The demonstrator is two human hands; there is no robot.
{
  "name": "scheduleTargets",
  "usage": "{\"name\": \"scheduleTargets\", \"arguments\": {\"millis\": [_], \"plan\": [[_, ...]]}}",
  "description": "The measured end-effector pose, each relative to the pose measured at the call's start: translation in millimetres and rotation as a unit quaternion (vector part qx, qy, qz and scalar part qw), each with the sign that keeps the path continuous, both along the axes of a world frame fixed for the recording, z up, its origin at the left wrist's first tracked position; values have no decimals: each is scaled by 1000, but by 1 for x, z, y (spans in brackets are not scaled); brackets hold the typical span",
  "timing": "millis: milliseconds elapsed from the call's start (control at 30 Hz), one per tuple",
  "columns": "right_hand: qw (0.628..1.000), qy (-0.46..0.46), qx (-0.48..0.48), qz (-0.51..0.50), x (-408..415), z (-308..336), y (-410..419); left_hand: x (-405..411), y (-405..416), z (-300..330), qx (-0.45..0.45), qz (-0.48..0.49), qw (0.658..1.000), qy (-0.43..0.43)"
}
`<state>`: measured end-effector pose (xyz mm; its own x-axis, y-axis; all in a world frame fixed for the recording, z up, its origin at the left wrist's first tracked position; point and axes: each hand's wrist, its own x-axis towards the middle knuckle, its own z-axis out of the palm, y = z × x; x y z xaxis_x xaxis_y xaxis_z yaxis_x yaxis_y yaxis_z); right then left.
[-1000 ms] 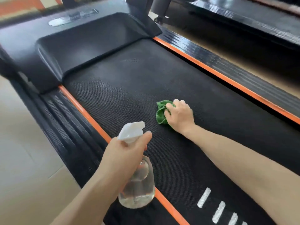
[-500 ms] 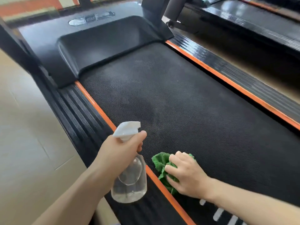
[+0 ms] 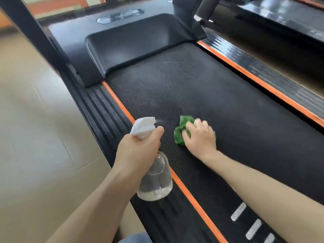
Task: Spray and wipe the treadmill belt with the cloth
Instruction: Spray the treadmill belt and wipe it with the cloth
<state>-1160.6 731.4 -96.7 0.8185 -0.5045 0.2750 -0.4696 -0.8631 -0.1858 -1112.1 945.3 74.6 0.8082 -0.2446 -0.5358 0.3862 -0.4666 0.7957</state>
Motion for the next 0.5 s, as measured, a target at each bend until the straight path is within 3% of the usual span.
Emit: {"name": "scheduleTargets", "arguments": {"millis": [200, 333, 400, 500], "plan": [[972, 43, 22, 230, -140, 13, 32, 7, 6, 4, 3, 1, 1000, -9], [938, 47, -49, 341, -121, 14, 4, 9, 8, 1, 4, 7, 1000, -9], [943, 24, -59, 325, -84, 6, -13, 12, 8, -1, 10, 9, 1000, -14], [986, -20, -42, 159, -3, -5, -38, 14, 5, 0, 6, 10, 1000, -26]]}}
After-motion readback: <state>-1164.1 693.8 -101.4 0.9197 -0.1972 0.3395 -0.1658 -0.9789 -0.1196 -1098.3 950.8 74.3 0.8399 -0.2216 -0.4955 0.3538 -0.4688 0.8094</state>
